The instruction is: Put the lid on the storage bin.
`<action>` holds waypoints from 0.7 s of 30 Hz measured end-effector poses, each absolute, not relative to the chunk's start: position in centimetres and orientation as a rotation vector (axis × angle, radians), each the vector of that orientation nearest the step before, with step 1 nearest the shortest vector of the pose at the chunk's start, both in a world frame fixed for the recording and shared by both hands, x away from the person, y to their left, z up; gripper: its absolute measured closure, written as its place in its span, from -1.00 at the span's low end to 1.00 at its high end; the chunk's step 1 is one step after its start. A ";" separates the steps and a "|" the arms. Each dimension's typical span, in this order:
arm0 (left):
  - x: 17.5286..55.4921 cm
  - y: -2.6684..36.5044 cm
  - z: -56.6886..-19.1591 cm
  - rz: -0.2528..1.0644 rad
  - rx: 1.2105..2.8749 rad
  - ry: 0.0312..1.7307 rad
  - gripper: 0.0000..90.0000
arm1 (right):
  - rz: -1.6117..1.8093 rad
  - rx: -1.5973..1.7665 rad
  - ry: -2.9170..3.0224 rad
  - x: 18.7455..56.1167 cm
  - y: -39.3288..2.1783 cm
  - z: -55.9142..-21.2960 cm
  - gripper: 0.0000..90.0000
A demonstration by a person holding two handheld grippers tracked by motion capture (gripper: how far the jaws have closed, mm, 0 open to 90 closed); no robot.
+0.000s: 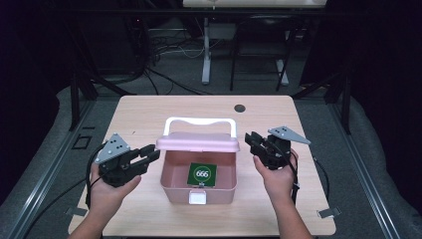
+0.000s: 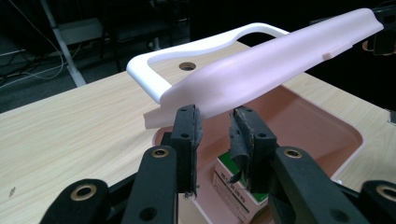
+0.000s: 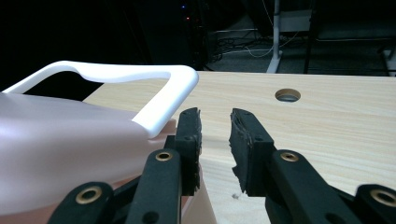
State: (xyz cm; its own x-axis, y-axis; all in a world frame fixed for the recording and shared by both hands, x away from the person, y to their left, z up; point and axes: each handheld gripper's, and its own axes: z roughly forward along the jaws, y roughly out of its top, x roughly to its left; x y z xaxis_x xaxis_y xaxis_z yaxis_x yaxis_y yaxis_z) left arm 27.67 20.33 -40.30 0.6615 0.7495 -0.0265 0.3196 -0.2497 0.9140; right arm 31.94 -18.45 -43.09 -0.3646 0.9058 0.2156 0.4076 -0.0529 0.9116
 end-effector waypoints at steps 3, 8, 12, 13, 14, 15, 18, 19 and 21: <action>27.5 20.4 -40.6 0.510 1.838 0.850 0.58 | 1.414 1.399 1.758 32.0 -18.5 -43.1 0.62; 27.0 20.5 -41.2 0.505 1.833 0.849 0.58 | 1.413 1.404 1.755 32.0 -18.6 -43.1 0.62; 26.5 20.5 -41.8 0.512 1.840 0.843 0.58 | 1.412 1.404 1.753 32.0 -18.7 -43.2 0.61; 26.4 20.5 -42.0 0.514 1.841 0.843 0.58 | 1.412 1.404 1.753 32.0 -18.7 -43.2 0.61; 26.3 20.5 -42.1 0.514 1.839 0.843 0.58 | 1.411 1.404 1.753 32.0 -18.7 -43.2 0.61; 26.2 20.5 -42.3 0.511 1.841 0.843 0.58 | 1.411 1.405 1.753 32.0 -18.7 -43.2 0.61; 26.0 20.6 -42.8 0.498 1.837 0.848 0.58 | 1.411 1.406 1.751 32.1 -18.8 -43.2 0.61; 25.9 20.7 -43.0 0.494 1.836 0.849 0.58 | 1.411 1.407 1.751 32.1 -18.8 -43.2 0.61; 25.7 20.8 -43.6 0.484 1.847 0.854 0.58 | 1.411 1.410 1.748 32.0 -18.8 -43.2 0.61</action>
State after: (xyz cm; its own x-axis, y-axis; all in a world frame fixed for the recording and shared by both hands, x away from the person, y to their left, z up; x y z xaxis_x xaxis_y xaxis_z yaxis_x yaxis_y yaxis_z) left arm 25.70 20.84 -43.63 0.6702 0.7406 -0.0479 0.3391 -0.2481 0.9075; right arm 32.04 -18.82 -43.18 -0.3507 0.9095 0.2231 0.4099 -0.0652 0.9098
